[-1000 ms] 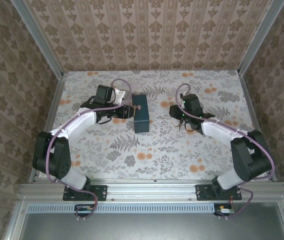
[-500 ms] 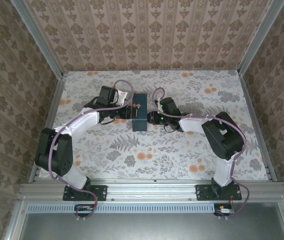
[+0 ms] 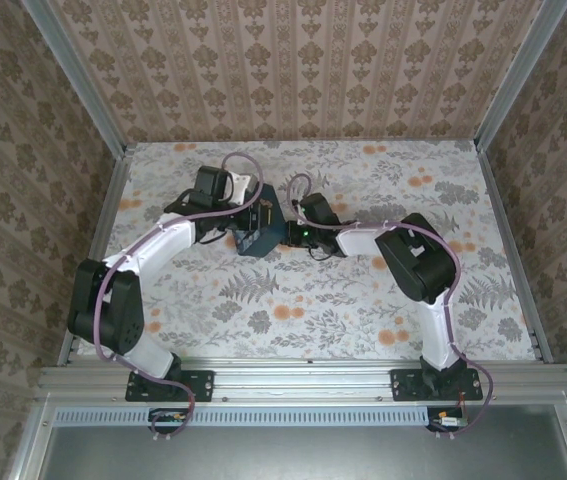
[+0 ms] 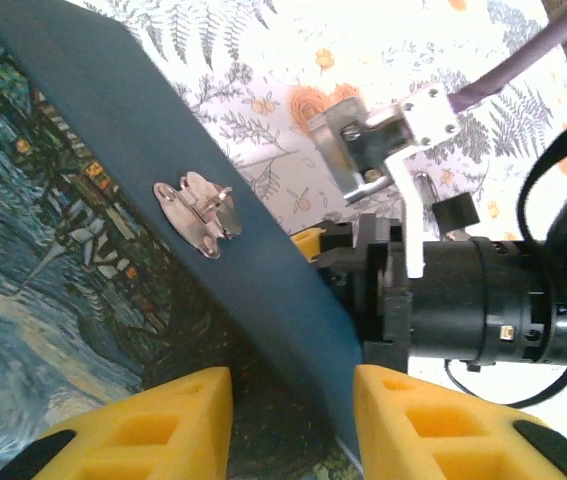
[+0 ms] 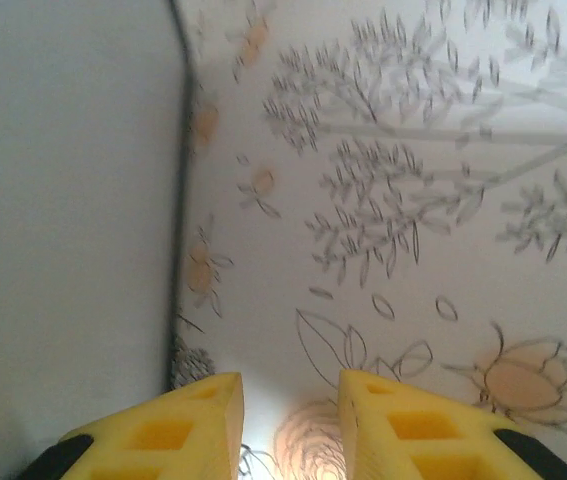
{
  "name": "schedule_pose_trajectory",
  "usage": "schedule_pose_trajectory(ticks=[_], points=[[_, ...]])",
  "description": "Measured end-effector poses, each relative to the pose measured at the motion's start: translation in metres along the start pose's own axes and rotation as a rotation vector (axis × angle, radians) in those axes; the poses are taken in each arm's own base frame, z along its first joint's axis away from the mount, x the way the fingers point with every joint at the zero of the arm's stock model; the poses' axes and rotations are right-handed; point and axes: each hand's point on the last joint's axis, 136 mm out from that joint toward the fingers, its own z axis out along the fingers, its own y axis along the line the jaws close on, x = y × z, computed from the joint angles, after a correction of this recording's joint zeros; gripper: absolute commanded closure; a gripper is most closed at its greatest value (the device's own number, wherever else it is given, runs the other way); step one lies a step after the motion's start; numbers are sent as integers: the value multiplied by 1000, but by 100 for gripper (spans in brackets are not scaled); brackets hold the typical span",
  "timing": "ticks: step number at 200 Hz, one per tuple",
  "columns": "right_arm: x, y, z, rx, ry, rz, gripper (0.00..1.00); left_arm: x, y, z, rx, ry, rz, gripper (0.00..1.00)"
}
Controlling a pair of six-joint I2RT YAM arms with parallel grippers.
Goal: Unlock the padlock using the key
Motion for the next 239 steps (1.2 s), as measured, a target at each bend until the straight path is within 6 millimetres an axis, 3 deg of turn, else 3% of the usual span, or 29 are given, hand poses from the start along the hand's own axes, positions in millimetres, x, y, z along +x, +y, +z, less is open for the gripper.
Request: schedule_pose_trajectory(ticks=[70, 100, 126, 162, 173, 181, 185, 186, 188, 191, 195, 197, 200, 219, 239], points=[[-4, -13, -7, 37, 9, -22, 65, -2, -5, 3, -3, 17, 12, 63], [-2, -35, -29, 163, 25, -93, 59, -2, -17, 4, 30, 38, 29, 63], [-13, -54, -55, 253, 7, -141, 58, -9, -21, 9, 50, 44, 46, 63], [-18, -56, -63, 238, -6, -143, 59, -6, -12, 14, 37, 64, 25, 63], [-17, -52, -62, 213, -6, -137, 59, -9, -2, 11, 11, 51, 15, 60], [-18, -49, -61, 196, -10, -133, 56, -14, 12, 7, -29, 36, 7, 51], [-19, -48, -61, 191, -14, -132, 52, -15, 19, 5, -52, 29, 0, 32], [-19, -48, -61, 189, -15, -132, 51, -15, 20, 5, -56, 27, -2, 20], [-20, -47, -61, 187, -18, -127, 49, -16, 25, 3, -72, 21, 1, 7], [-21, -47, -62, 184, -21, -127, 42, -18, 32, 1, -96, 13, -4, 1], [-21, -48, -63, 182, -26, -115, 25, -19, 42, -3, -128, 2, -10, 0], [-22, -48, -63, 181, -28, -118, 7, -19, 47, -4, -145, -3, -15, 0], [-21, -47, -64, 174, -30, -117, 1, -20, 52, -7, -164, -10, -18, 0], [-21, -54, -81, 194, -50, -113, 0, -18, 96, -26, -320, -63, -49, 0], [-38, -67, -125, 283, -128, -152, 0, -4, 144, -49, -520, -117, -31, 0]])
